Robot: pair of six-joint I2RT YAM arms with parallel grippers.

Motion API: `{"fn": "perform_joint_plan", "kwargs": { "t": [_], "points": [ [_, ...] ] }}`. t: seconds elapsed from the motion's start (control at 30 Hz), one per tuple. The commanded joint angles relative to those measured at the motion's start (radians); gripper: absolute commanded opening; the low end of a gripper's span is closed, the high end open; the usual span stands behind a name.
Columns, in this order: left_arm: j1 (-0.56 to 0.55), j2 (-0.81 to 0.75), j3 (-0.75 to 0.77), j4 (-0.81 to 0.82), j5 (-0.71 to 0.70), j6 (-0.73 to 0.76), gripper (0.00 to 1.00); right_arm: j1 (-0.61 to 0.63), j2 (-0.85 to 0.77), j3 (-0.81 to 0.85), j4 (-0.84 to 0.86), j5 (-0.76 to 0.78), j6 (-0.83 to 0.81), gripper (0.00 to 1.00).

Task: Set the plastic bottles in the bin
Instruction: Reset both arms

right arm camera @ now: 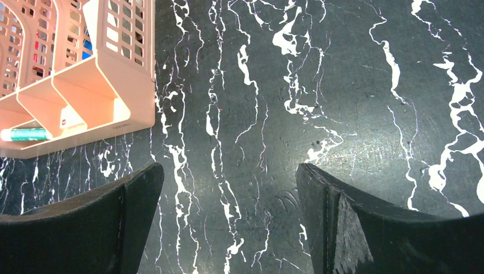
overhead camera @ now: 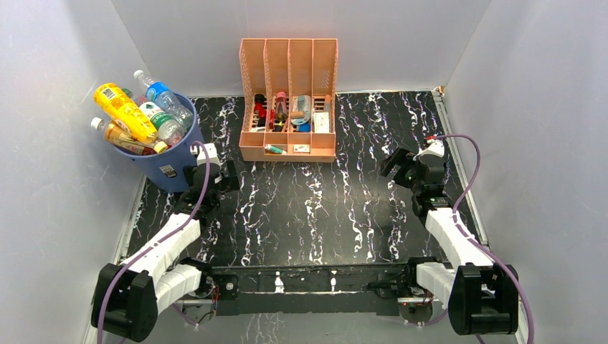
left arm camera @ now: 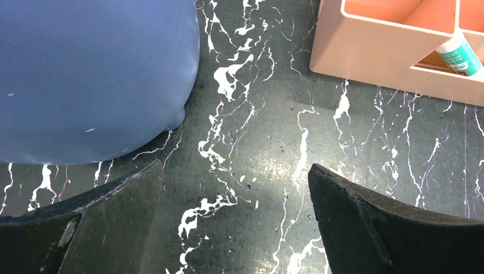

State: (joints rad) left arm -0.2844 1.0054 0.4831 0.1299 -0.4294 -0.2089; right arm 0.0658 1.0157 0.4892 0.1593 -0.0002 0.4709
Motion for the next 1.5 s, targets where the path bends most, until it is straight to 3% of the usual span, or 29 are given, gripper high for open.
{"fn": "perform_joint_plan", "kwargs": {
  "t": [0.0,1.47],
  "points": [
    [0.004,-0.02,0.017,0.002,-0.016,0.008,0.98,0.002,-0.023,0.02,0.034,0.0,-0.01,0.98],
    [0.003,-0.008,0.017,0.016,-0.02,0.019,0.98,0.002,0.004,0.009,0.066,-0.02,0.01,0.98]
  ]
}}
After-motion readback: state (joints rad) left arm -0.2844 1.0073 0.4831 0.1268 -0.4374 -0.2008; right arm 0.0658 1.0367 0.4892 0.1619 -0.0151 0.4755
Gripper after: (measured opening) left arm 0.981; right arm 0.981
